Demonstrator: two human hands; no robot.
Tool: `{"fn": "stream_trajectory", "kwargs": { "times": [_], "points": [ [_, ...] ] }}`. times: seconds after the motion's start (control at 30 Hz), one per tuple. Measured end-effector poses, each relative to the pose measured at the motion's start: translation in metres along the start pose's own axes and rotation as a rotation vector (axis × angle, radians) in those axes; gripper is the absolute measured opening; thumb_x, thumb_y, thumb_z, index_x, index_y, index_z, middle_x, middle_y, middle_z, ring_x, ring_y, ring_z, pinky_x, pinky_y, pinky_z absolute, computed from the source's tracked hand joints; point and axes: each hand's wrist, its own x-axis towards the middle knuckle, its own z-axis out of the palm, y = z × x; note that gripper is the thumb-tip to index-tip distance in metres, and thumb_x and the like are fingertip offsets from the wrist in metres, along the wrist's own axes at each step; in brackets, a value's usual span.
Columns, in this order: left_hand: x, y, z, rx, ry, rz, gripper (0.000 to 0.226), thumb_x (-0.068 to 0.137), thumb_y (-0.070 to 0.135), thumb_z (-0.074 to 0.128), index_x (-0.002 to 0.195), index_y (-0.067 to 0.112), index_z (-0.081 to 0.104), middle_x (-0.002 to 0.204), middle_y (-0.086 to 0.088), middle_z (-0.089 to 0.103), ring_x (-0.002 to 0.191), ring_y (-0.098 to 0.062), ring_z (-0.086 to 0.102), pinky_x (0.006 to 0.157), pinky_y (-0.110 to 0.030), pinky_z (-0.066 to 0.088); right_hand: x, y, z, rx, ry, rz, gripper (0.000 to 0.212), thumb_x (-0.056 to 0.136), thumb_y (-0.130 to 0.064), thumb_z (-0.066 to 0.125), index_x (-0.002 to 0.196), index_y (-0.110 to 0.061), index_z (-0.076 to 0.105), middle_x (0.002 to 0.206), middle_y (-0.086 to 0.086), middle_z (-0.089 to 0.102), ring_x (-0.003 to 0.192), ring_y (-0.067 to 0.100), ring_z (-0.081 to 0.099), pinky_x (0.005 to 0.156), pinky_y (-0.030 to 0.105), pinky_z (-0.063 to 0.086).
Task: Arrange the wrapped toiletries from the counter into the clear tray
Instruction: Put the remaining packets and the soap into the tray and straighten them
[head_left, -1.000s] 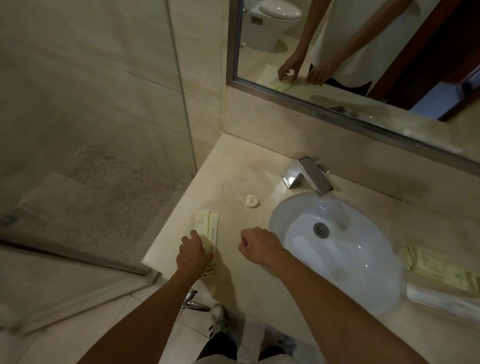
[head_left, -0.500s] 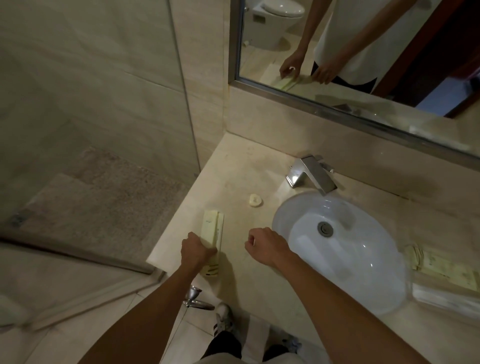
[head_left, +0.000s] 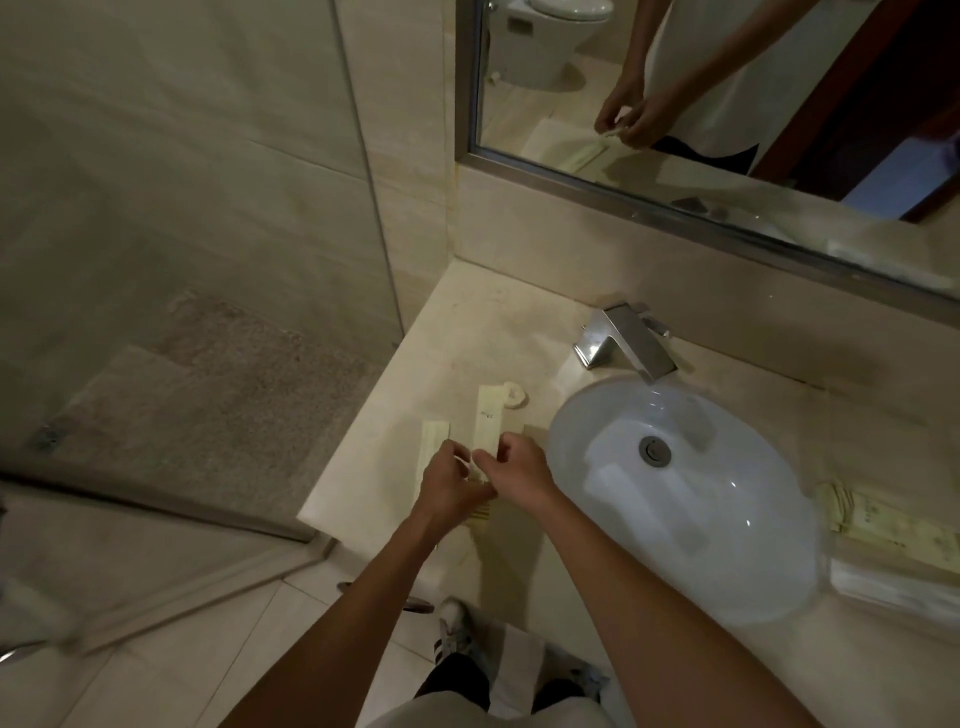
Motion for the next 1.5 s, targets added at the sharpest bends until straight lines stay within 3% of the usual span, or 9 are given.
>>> {"fn": "stream_trajectory", "kwargs": {
  "times": [0.17,0.3,0.43,0.63,0.83,1.23,1.37,1.43,1.5],
  "points": [
    [0.007,-0.013,-0.005,0.066,-0.14,-0.029,0.064,0.064,0.046,0.084,0.112,0.018,0.051,0.099,-0.002,0.062,0.074,-0.009,0.057,0.056,-0.02,0.043,-0.004,0.011,-0.015,0.03,0.081,0.037,0.015,0.085,-0.028,0.06,0.078,-0.019,0.051,0.078,-0.003,0.058,0.07,0.015,0.057,0.059,0.025,0.041],
    [0.014,-0.029,-0.01,0.315,0.073,-0.058,0.071,0.065,0.051,0.082,0.115,0.009,0.053,0.11,-0.011,0.059,0.095,-0.024,0.058,0.076,-0.034,0.051,-0.009,0.019,-0.026,0.022,0.129,0.063,0.015,0.082,-0.031,0.059,0.079,-0.016,0.057,0.081,0.003,0.065,0.077,0.023,0.061,0.065,0.028,0.042],
    [0.012,-0.042,-0.011,0.572,0.179,-0.108,0.068,0.073,0.042,0.077,0.119,0.008,0.041,0.116,-0.017,0.052,0.106,-0.035,0.055,0.085,-0.047,0.053,-0.013,0.024,-0.034,-0.071,0.177,0.037,0.029,0.082,-0.025,0.058,0.064,-0.017,0.037,0.066,0.004,0.052,0.067,0.025,0.056,0.055,0.032,0.038],
    [0.016,-0.05,-0.005,0.37,0.194,-0.158,0.053,0.079,0.024,0.075,0.114,0.004,0.041,0.112,-0.024,0.054,0.1,-0.039,0.058,0.082,-0.051,0.055,-0.016,0.031,-0.044,-0.005,0.154,0.08,0.023,0.081,-0.023,0.06,0.072,-0.019,0.039,0.087,0.013,0.06,0.08,0.03,0.07,0.062,0.04,0.051],
    [0.019,-0.053,-0.002,0.344,0.154,-0.15,0.062,0.072,0.033,0.08,0.112,0.0,0.047,0.111,-0.022,0.052,0.097,-0.037,0.059,0.074,-0.042,0.053,-0.018,0.044,-0.053,0.001,0.142,0.071,0.017,0.083,-0.02,0.06,0.081,-0.022,0.044,0.073,0.0,0.063,0.065,0.015,0.072,0.06,0.034,0.051],
    [0.016,0.026,0.065,0.498,-0.03,0.203,0.05,0.067,0.029,0.078,0.104,0.006,0.054,0.104,-0.013,0.054,0.096,-0.029,0.052,0.078,-0.04,0.051,-0.047,0.098,-0.131,0.101,0.293,0.143,0.013,0.081,-0.027,0.06,0.082,-0.025,0.047,0.079,0.003,0.069,0.074,0.023,0.069,0.072,0.044,0.059],
    [0.006,0.065,0.113,0.473,-0.174,0.319,0.03,0.078,0.029,0.068,0.096,0.007,0.056,0.086,-0.005,0.059,0.075,-0.025,0.057,0.059,-0.029,0.042,-0.068,0.131,-0.171,0.148,0.372,0.189,0.013,0.078,-0.029,0.058,0.082,-0.028,0.045,0.084,0.007,0.069,0.078,0.027,0.069,0.073,0.044,0.058],
    [0.0,0.081,0.141,0.474,-0.256,0.373,0.012,0.085,0.023,0.059,0.084,0.011,0.056,0.078,-0.002,0.06,0.069,-0.021,0.057,0.058,-0.027,0.038,-0.08,0.151,-0.193,0.162,0.409,0.205,0.012,0.079,-0.028,0.057,0.079,-0.027,0.045,0.081,0.007,0.069,0.076,0.027,0.069,0.069,0.043,0.056],
    [-0.008,0.099,0.169,0.477,-0.325,0.403,0.016,0.089,0.016,0.054,0.073,0.018,0.054,0.069,0.006,0.059,0.061,-0.011,0.055,0.061,-0.025,0.037,-0.093,0.174,-0.217,0.168,0.44,0.218,0.011,0.081,-0.027,0.059,0.081,-0.025,0.048,0.08,0.008,0.069,0.075,0.028,0.071,0.069,0.043,0.056]
  ]
}}
